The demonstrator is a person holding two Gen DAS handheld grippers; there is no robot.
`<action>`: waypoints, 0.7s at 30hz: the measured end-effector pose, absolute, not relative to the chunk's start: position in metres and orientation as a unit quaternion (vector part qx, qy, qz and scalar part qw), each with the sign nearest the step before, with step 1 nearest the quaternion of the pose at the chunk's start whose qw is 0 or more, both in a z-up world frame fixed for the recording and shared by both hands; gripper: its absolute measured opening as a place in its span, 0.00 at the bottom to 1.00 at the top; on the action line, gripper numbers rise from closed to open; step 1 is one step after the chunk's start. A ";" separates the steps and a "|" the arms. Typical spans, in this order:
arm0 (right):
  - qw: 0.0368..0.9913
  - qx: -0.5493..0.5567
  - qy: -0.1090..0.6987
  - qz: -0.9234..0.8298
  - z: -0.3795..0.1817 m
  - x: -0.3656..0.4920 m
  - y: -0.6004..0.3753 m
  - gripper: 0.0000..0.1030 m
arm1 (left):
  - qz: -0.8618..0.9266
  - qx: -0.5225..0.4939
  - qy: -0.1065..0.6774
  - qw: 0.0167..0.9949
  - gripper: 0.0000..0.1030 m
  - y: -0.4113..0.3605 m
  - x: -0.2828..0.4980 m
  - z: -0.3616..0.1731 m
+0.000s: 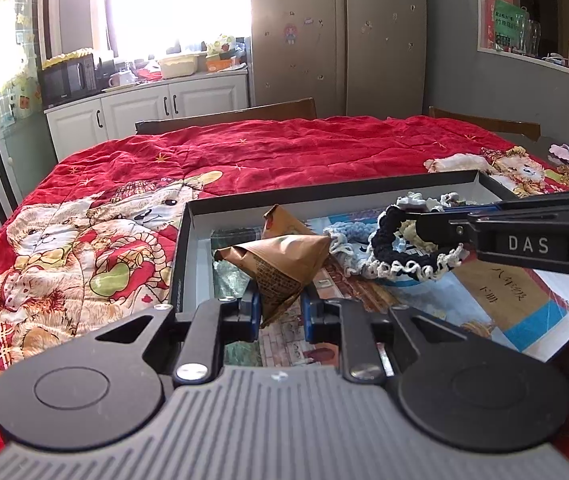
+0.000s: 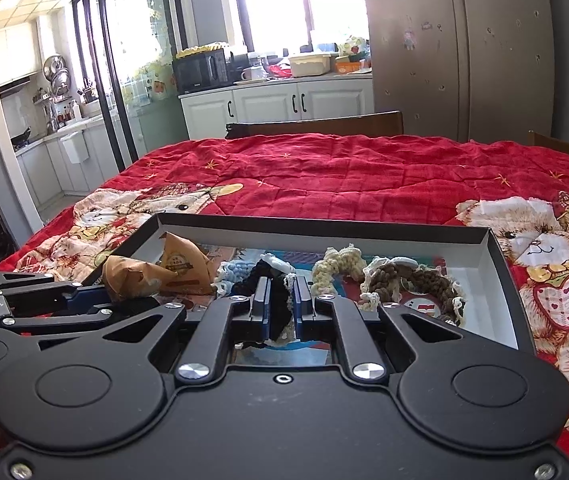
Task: Organize objects
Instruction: 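Lower both held items into the box and open both tools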
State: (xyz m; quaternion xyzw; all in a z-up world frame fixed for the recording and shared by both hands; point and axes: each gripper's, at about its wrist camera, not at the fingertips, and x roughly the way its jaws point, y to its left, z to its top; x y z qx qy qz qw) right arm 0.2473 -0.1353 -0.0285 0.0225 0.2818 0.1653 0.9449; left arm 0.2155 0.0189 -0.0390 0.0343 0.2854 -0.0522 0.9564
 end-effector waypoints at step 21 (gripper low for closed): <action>0.939 0.016 0.304 0.158 -0.038 0.256 -0.133 0.11 | -0.050 0.040 0.299 0.952 0.23 0.014 0.223 -0.049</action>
